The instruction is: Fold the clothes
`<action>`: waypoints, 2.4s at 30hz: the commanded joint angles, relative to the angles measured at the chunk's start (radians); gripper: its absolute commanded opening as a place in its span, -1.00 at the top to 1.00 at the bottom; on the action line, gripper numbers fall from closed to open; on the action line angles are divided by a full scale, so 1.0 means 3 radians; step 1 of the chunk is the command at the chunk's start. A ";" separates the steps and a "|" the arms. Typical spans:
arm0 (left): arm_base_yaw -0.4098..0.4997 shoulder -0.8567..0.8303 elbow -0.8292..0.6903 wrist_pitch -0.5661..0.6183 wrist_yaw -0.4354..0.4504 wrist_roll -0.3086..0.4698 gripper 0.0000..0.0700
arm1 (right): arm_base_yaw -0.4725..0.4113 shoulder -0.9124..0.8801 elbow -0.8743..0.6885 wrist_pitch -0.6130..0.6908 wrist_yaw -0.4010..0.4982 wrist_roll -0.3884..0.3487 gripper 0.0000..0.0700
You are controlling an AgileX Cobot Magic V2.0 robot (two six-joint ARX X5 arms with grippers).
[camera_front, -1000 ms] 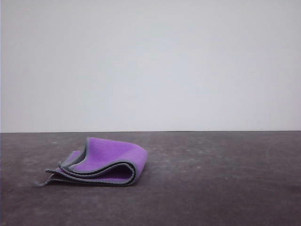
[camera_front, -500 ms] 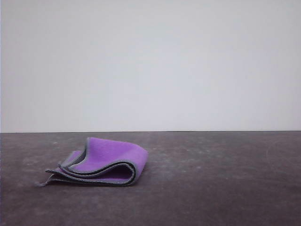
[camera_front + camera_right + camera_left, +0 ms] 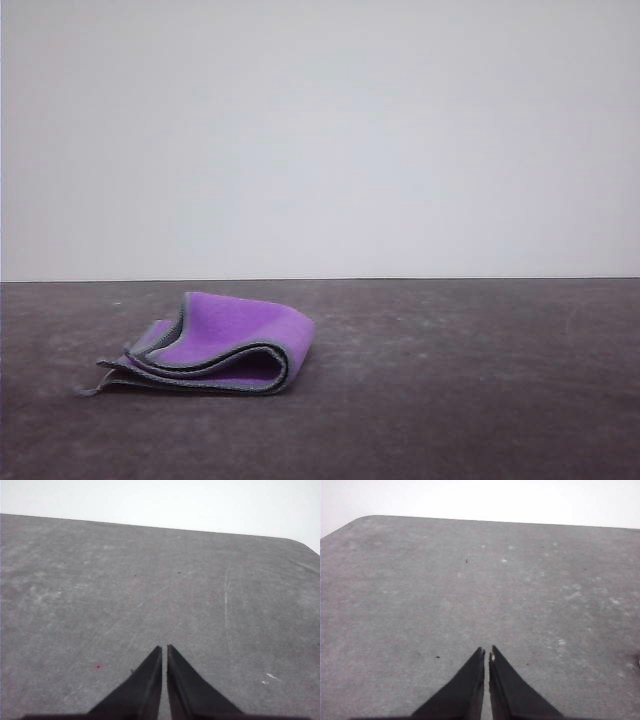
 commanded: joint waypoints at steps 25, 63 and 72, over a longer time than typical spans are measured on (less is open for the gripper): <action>0.0003 -0.0003 -0.0055 -0.0036 -0.0008 0.0006 0.99 | 0.0008 -0.0005 -0.0015 0.0043 0.0014 0.0037 0.96; 0.0003 -0.0003 -0.0055 -0.0036 -0.0008 0.0006 0.99 | 0.0008 -0.0005 -0.0015 0.0043 0.0014 0.0037 0.96; 0.0003 -0.0003 -0.0055 -0.0036 -0.0008 0.0006 0.99 | 0.0008 -0.0005 -0.0015 0.0043 0.0014 0.0037 0.96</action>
